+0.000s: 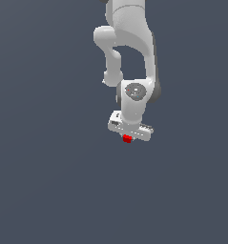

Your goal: Lift up the red cube by 0.2 meters.

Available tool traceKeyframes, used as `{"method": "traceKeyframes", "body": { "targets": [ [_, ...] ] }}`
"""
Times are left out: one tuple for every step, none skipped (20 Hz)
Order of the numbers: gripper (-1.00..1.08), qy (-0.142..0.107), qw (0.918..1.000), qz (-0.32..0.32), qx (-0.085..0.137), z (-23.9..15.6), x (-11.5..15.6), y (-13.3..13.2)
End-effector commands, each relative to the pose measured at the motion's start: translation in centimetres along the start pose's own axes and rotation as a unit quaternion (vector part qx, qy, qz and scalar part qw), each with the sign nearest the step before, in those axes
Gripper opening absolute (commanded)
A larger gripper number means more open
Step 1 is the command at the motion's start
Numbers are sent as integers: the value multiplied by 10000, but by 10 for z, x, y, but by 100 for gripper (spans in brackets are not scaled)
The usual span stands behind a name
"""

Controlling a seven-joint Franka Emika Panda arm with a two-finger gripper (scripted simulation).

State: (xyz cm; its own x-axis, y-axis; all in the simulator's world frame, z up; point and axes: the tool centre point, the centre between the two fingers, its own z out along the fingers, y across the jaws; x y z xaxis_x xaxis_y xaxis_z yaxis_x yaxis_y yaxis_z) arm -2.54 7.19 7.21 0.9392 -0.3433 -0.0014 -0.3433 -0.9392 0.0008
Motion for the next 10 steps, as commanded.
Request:
{"method": "traceKeyframes", "body": {
  "targets": [
    [-100,7,10000,0,4,-22,0,0],
    [-100,7,10000,0,4,-31,0,0],
    [-100,7,10000,0,4,-42,-1,0],
    [-100,7,10000,0,4,-52,-1,0],
    [-100,6,10000,2,4,-62,-1,1],
    [-100,6,10000,2,4,-72,-1,1],
    [-100,6,10000,2,4,-82,-1,1],
    [-100,6,10000,2,4,-91,-1,1],
    [-100,6,10000,2,4,-100,-1,1],
    [-100,6,10000,2,4,-108,-1,1]
  ]
}}
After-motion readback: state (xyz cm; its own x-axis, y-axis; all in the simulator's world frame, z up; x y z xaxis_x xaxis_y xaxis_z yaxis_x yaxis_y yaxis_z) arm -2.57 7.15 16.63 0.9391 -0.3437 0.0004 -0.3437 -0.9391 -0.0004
